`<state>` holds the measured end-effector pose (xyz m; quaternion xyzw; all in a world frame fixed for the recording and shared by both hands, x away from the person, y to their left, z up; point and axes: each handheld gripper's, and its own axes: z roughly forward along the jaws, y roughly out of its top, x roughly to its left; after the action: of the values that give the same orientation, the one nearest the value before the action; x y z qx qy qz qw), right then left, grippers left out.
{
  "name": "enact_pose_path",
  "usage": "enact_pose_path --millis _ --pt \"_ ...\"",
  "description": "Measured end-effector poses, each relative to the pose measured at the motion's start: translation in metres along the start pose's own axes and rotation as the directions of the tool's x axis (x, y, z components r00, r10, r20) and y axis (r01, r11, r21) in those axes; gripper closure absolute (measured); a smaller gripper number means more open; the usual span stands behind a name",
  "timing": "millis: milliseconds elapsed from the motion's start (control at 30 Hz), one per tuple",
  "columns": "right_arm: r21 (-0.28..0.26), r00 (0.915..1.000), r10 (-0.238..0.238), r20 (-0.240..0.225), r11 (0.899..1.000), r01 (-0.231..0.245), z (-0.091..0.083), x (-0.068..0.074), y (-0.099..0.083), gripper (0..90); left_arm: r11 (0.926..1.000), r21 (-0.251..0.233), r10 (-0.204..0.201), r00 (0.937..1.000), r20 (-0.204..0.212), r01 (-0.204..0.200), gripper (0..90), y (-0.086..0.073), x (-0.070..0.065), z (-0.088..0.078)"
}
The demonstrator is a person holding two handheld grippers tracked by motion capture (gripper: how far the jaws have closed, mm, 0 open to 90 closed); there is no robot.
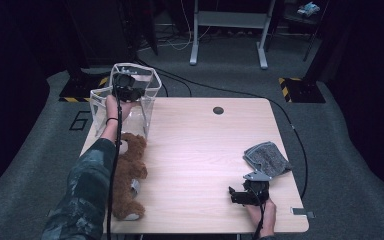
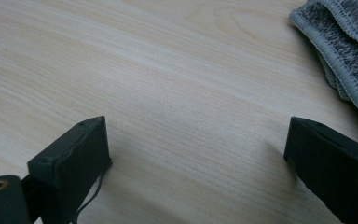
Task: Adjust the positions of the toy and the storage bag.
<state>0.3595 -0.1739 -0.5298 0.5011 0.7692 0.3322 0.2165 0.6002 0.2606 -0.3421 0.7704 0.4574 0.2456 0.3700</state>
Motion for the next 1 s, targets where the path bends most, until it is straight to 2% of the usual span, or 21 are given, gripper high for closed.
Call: enact_pose_path --millis 233,333,367,400,500,633,767,833,900,933,1000 --pt "-0.003 1.0000 -0.005 0.003 1.000 0.005 0.000 0.000 0.000 6.5 0.9996 -0.027 -0.004 0.9991 0.043 0.005 81.0 0.004 -0.014 0.006" --pt "-0.005 1.0000 -0.003 -0.001 1.000 0.003 0.000 0.000 0.000 6.8 0.9994 -0.029 0.022 0.9967 0.078 -0.020 81.1 0.007 -0.022 0.009" --pt "-0.005 1.0000 -0.003 -0.001 1.000 0.003 0.000 0.000 0.000 6.8 0.9994 -0.029 0.022 0.9967 0.078 -0.020 81.1 0.007 -0.022 0.009" --pt "-0.005 1.0000 -0.003 -0.001 1.000 0.003 0.000 0.000 0.000 7.0 0.9990 -0.043 0.015 0.9952 0.096 -0.010 81.1 0.007 -0.025 0.011" --pt "-0.005 1.0000 -0.004 -0.001 1.000 0.004 0.000 0.000 0.000 7.3 0.9986 -0.048 0.028 0.9918 0.125 -0.022 81.1 0.008 -0.030 0.013" --pt "-0.010 1.0000 0.007 0.005 1.000 -0.007 0.000 0.001 0.000 7.5 0.9981 -0.055 0.036 0.9882 0.149 -0.028 81.3 0.009 -0.037 0.015" --pt "-0.011 1.0000 0.007 0.005 1.000 -0.007 0.000 0.001 0.000 7.7 0.9975 -0.063 0.043 0.9815 0.187 -0.032 81.3 0.010 -0.043 0.016" --pt "-0.010 1.0000 0.007 0.007 1.000 -0.007 0.000 0.001 0.000 7.7 0.9971 -0.058 0.061 0.9779 0.200 -0.050 81.3 0.011 -0.046 0.016" --pt "-0.011 0.9999 0.011 0.007 1.000 -0.011 0.000 0.001 0.000 7.7 0.9972 -0.058 0.059 0.9768 0.206 -0.048 78.6 0.011 -0.047 0.016" --pt "-0.010 0.9999 0.013 0.009 1.000 -0.012 0.000 0.001 0.000 7.8 0.9978 -0.057 0.044 0.9763 0.212 -0.033 72.0 0.011 -0.046 0.014" --pt "-0.011 0.9999 0.012 0.008 1.000 -0.012 0.000 0.001 0.000 7.9 0.9983 -0.055 0.032 0.9807 0.193 -0.022 60.0 0.012 -0.044 0.010"
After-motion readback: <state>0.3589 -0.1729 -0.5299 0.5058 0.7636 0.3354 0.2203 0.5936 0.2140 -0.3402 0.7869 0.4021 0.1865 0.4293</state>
